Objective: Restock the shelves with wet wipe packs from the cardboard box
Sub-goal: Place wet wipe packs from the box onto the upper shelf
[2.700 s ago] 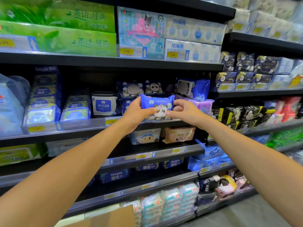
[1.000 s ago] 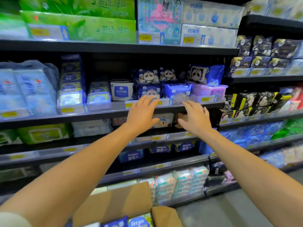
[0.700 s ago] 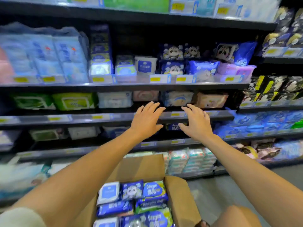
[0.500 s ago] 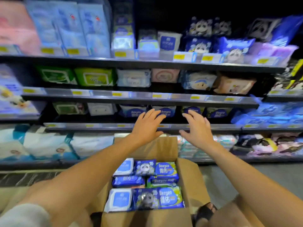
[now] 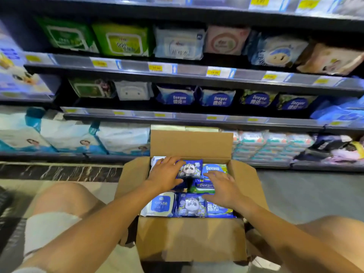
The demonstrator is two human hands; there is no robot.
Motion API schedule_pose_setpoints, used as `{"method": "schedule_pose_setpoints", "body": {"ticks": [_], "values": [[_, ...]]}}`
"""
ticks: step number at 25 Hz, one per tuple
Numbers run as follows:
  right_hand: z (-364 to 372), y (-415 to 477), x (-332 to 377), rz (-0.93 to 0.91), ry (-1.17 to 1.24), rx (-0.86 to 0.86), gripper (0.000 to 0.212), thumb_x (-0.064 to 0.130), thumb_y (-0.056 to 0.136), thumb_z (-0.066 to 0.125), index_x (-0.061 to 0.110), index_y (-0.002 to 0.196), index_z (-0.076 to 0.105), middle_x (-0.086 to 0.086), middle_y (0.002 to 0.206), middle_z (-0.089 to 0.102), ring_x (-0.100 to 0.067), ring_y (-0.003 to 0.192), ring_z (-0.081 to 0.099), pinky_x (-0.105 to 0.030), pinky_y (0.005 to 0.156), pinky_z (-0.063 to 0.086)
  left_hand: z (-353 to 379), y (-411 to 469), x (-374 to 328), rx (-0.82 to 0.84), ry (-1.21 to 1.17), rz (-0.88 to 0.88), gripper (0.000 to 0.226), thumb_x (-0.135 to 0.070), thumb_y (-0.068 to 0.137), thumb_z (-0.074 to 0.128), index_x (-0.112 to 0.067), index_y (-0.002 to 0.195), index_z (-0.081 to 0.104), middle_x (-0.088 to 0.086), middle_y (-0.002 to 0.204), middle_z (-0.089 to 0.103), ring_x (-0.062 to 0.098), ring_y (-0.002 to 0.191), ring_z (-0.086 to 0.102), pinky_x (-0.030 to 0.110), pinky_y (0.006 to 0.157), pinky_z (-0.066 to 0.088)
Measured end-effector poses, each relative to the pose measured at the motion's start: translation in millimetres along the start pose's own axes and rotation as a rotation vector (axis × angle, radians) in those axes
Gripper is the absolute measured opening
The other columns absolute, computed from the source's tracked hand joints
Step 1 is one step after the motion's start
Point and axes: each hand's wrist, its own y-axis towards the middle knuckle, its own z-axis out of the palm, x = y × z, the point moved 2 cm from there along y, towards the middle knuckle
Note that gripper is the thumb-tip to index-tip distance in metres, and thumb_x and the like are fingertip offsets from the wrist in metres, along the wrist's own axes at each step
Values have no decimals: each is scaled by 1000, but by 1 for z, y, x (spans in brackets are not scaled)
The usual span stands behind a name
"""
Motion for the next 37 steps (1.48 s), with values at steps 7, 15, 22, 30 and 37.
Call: {"method": "schedule_pose_setpoints", "body": {"ticks": [7, 15, 22, 30, 37], "values": [[60, 5, 5, -68, -90, 221, 102, 81, 75, 60, 32, 159, 28, 4, 164, 28, -21, 152, 22, -53, 124, 13, 36, 13, 9, 81, -27, -29, 74, -49, 95, 66, -28, 158, 33, 1, 165, 32, 26, 154, 24, 43, 120, 28], [70, 16, 5, -78, -63, 250, 98, 76, 73, 66, 34, 155, 34, 7, 157, 42, -18, 150, 27, -50, 126, 9, 51, 18, 8, 79, -72, -23, 73, -44, 95, 68, -26, 157, 34, 1, 163, 33, 25, 153, 24, 46, 121, 27], [40, 17, -13, -80, -89, 105, 87, 74, 68, 68, 37, 144, 50, 10, 141, 56, -13, 142, 38, -47, 126, 7, 53, 39, 6, 56, -74, -19, 77, -43, 93, 70, -25, 157, 34, 0, 162, 36, 25, 151, 27, 47, 120, 28], [30, -12, -76, 123, 101, 45, 87, 73, 66, 74, 37, 141, 50, 16, 140, 58, -9, 131, 51, -46, 119, 23, 63, 68, 14, 115, 77, -69, 97, -56, 84, 74, -23, 161, 26, -1, 161, 38, 26, 146, 34, 46, 112, 32], [35, -21, -97, 199, 179, 73, 81, 70, 68, 74, 40, 138, 48, 17, 140, 55, -8, 125, 55, -48, 118, 22, 77, 84, 10, 80, 195, -29, 95, -64, 81, 72, -21, 156, 33, -2, 157, 42, 23, 143, 36, 44, 107, 30]]}}
